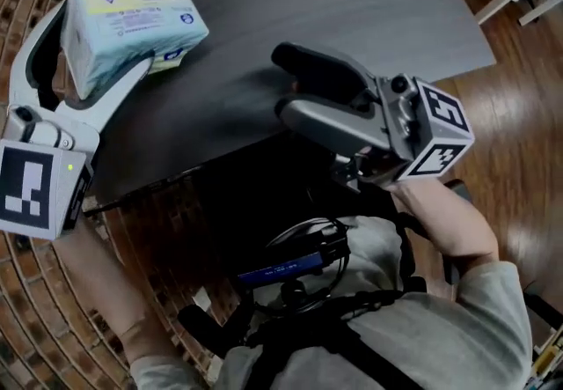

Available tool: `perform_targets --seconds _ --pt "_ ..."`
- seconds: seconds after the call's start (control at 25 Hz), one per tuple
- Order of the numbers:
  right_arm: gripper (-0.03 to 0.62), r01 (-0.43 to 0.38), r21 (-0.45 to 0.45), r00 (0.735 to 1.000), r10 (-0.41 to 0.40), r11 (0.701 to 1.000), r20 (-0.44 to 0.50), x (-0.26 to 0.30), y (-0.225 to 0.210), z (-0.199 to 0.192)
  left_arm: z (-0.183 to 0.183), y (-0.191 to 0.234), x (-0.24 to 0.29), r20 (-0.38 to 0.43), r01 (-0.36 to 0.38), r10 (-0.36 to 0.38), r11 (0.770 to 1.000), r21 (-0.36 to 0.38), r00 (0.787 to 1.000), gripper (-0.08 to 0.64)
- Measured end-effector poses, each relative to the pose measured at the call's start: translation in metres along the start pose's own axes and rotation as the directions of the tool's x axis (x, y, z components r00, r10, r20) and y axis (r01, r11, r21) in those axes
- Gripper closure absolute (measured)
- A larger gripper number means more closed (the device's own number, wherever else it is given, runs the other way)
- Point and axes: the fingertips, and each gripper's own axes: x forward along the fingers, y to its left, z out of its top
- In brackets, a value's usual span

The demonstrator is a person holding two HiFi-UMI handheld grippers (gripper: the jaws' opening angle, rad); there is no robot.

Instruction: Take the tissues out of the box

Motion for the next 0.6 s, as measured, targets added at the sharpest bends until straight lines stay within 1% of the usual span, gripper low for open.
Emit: perform_targets --seconds 0.08,0.2,0.36,0.6 --pt "0.341 -0.009 -0.018 1.000 0.009 1.000 -0.006 -0.003 0.005 -0.012 0.004 -0.007 -0.007 -0.005 -0.015 0.015 1.000 0.022 1.000 0.067" --pt "0.341 -0.028 -0.029 1.000 0.028 0.999 -0.015 -0.004 0.012 -0.022 0.011 -0.016 -0.015 -0.003 -0.035 0.035 0.999 0.034 0.999 0.067" --pt "0.341 -0.029 -0.024 0.999 0.029 0.999 -0.027 0.002 0.012 -0.022 0.020 -0.029 -0.028 -0.005 -0.063 0.064 0.996 0.060 0.998 0.067" --pt "0.341 -0.034 -0.036 0.999 0.032 0.999 -0.042 0.002 0.017 -0.010 0.032 -0.051 -0.048 -0.020 -0.107 0.111 0.986 0.128 0.994 0.067"
